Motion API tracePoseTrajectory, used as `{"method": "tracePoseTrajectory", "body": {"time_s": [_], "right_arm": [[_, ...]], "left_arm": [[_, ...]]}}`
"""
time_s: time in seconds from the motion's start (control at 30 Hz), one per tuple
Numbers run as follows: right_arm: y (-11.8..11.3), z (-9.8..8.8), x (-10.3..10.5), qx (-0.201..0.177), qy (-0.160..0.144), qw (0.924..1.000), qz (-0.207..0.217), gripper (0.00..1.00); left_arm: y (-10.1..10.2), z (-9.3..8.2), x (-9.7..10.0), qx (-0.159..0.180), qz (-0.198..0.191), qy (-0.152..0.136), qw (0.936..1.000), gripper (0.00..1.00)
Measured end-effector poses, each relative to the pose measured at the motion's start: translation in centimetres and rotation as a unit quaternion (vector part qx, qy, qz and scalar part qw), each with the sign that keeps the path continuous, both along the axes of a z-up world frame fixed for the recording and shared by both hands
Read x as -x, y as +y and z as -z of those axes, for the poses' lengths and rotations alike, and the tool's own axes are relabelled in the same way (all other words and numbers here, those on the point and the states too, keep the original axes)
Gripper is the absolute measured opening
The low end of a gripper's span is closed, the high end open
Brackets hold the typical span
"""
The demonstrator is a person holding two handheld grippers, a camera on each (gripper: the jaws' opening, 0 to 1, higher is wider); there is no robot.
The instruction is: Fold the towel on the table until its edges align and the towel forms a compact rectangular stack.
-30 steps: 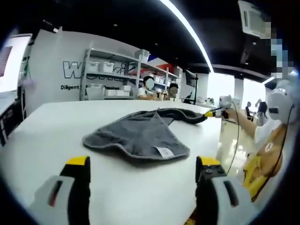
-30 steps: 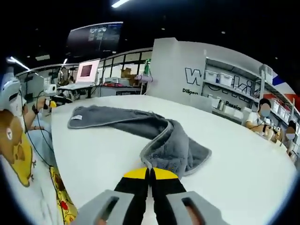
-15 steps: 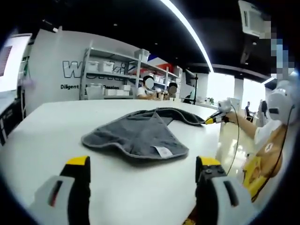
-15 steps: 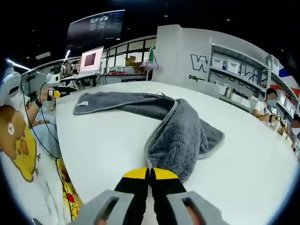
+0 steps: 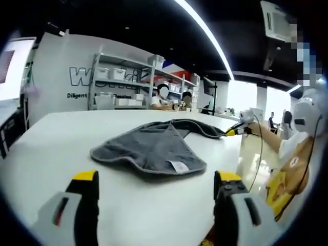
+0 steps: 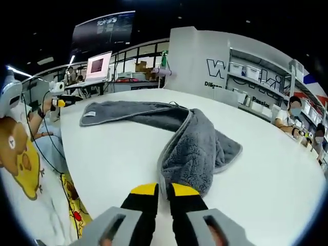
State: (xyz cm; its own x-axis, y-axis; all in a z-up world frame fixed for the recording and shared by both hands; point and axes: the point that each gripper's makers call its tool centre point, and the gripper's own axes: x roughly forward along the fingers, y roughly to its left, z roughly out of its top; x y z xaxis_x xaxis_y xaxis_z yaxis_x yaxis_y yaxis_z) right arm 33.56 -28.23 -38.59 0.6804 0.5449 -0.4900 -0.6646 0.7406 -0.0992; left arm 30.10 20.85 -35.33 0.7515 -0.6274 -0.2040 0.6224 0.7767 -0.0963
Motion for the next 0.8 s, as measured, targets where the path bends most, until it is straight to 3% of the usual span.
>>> {"method": "tracePoseTrajectory", "body": {"time_s": [0.2,0.47,0.67,0.8], "right_arm": [[-0.4,-1.3,0.7,-0.013,-0.018,0.9997,0.006,0.27],[-1.9,-3.5,1.3,-0.024,-0.071,0.9967,0.03,0.47],[-2.7,-3.5,1.7,-0.033,-0.077,0.9957,0.041,0.66],[-2.9,-3.0,2.3,-0.035,-0.071,0.996,0.043,0.84]], "left_arm": [[0.3,-0.1,0.1,0.002,-0.004,-0.001,1.0,0.98],[1.1,0.0,0.3,0.007,-0.015,-0.003,0.9999,0.97],[1.5,0.1,0.4,0.009,-0.023,-0.001,0.9997,0.97],[2.0,0.3,0.7,0.006,-0.031,0.001,0.9995,0.98]]}}
